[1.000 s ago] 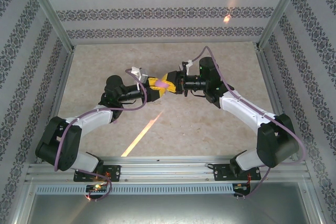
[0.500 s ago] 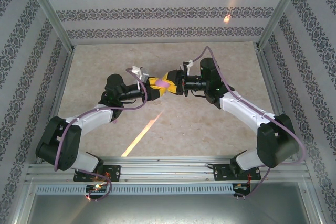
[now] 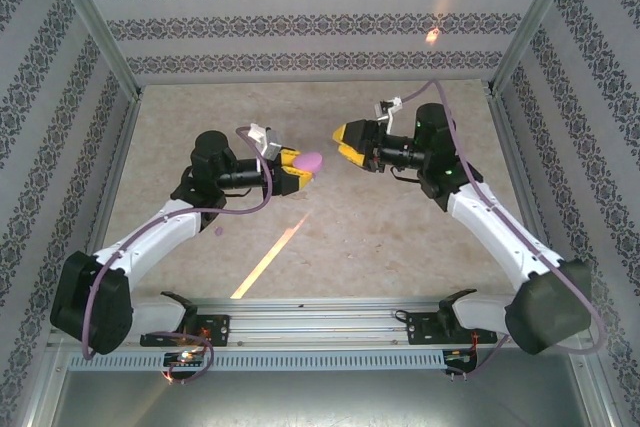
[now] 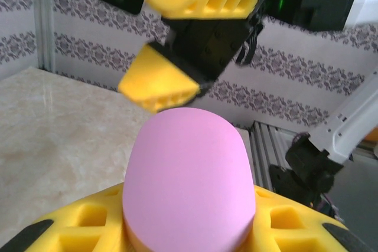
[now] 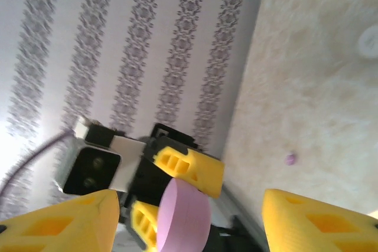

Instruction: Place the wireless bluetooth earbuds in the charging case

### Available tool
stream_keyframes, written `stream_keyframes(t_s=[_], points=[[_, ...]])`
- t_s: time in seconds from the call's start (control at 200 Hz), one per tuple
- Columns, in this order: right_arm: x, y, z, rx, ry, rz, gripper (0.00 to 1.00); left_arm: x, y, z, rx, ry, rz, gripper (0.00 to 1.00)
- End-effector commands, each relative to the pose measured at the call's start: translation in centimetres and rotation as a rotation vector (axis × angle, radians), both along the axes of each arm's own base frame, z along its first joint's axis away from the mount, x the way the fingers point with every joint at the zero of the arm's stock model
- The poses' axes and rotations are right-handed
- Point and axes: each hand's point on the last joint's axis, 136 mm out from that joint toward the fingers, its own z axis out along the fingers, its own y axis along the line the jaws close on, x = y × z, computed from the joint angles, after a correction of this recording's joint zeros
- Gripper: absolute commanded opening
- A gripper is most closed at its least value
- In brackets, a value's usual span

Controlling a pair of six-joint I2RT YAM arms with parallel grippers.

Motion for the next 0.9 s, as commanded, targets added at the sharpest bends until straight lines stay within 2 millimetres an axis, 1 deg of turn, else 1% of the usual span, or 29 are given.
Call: stream_keyframes(t_s=[0.0, 0.085, 0.175, 0.255, 0.405, 0.565, 0.639, 0.749, 0.854, 0.894], points=[[-2.4, -0.5, 0.1, -0.26, -0.274, 0.073, 0.65, -2.1, 0.1, 0.4, 0.053, -0.018, -0.086, 0.11], [-3.5, -0.2, 0.4, -0.331, -0.384, 0.132, 0.66, -2.8, 0.3, 0.4, 0.077, -0.009, -0.107, 0.12], [-4.6, 0.6, 1.3, -0.319, -0.481, 0.203, 0.66, -3.5, 0.5, 0.4, 0.099, -0.014, -0.122, 0.11], [-5.6, 1.4, 1.4, -0.337, -0.578, 0.258, 0.67, -4.1, 0.6, 0.3, 0.108, -0.016, -0.143, 0.11], [-7.1, 2.9, 0.7, -0.382, -0.717, 0.349, 0.69, -4.9, 0.8, 0.7, 0.102, -0.015, -0.165, 0.1], [-8.6, 4.7, 0.2, -0.383, -0.804, 0.441, 0.72, -5.4, 0.9, 1.1, 0.107, -0.019, -0.175, 0.1], [-8.8, 5.3, -0.1, -0.388, -0.817, 0.465, 0.72, -5.5, 0.9, 1.2, 0.109, -0.013, -0.179, 0.1], [-8.9, 5.6, -0.7, -0.396, -0.82, 0.491, 0.7, -5.6, 0.9, 1.4, 0.105, -0.011, -0.183, 0.1], [-8.7, 5.7, -1.1, -0.401, -0.819, 0.499, 0.68, -5.7, 0.9, 1.6, 0.103, -0.017, -0.182, 0.1], [-8.6, 5.8, -1.2, -0.403, -0.818, 0.5, 0.65, -5.8, 1.0, 1.7, 0.102, -0.019, -0.184, 0.1]])
